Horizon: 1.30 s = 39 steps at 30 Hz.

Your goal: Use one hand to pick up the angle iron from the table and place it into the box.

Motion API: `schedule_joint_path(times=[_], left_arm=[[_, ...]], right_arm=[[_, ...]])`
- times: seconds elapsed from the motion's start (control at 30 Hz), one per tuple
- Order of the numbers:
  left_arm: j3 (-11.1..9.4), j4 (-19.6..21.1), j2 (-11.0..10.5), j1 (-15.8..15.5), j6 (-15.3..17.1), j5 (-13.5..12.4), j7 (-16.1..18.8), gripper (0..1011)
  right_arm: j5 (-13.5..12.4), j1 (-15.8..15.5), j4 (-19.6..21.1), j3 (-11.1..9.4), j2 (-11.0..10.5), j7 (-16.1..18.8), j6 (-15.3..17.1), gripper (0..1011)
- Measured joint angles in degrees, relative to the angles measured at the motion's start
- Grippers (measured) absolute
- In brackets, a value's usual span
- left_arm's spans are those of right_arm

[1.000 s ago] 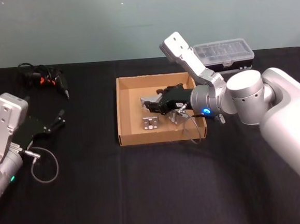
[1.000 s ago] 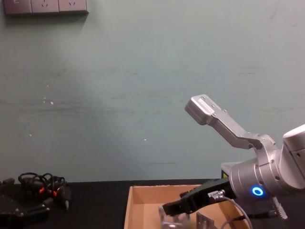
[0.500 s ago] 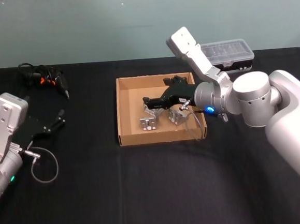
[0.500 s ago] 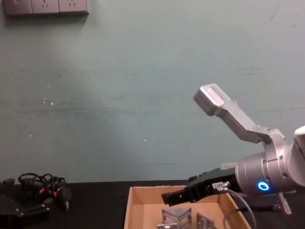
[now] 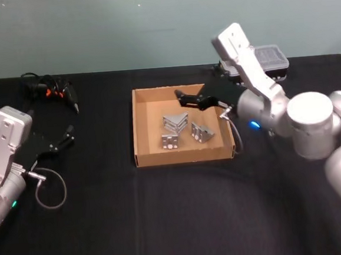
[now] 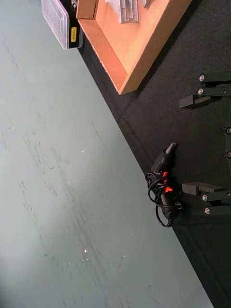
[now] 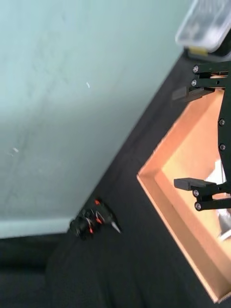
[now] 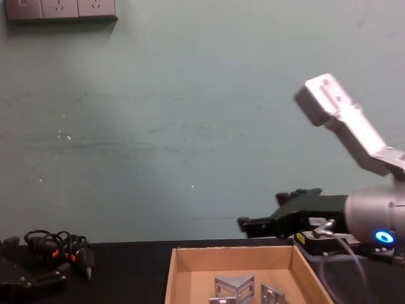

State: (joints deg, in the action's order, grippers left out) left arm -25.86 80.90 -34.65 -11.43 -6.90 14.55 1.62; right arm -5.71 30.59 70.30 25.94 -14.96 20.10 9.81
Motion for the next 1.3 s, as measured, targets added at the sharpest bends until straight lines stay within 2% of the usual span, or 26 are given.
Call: schedule_joint_path(times=[0.17, 0.27, 0.43, 0.63, 0.87, 1.3], left_arm=[[0.00, 0.00, 0.00, 0.00, 0.00, 0.00, 0.00, 1000], [0.00, 0.00, 0.00, 0.00, 0.00, 0.00, 0.00, 1000], [0.00, 0.00, 0.00, 0.00, 0.00, 0.00, 0.00, 1000], [0.00, 0.00, 0.00, 0.00, 0.00, 0.00, 0.00, 1000], [0.00, 0.00, 0.00, 0.00, 0.00, 0.00, 0.00, 1000], [0.00, 0.00, 0.00, 0.00, 0.00, 0.00, 0.00, 1000]], right_arm=[[2.16, -4.18, 4.91, -1.65, -2.42, -2.93, -2.90, 1004], [3.72, -7.75, 8.23, -3.28, -4.19, -5.46, -5.06, 1004], [5.30, -11.93, 11.45, -5.50, -5.93, -8.20, -7.43, 1004], [6.18, -15.70, 13.36, -8.19, -6.94, -10.34, -8.71, 1004], [6.62, -18.16, 13.76, -10.15, -7.02, -11.32, -9.72, 1004], [6.57, -17.79, 13.76, -9.83, -7.05, -11.24, -9.70, 1004]])
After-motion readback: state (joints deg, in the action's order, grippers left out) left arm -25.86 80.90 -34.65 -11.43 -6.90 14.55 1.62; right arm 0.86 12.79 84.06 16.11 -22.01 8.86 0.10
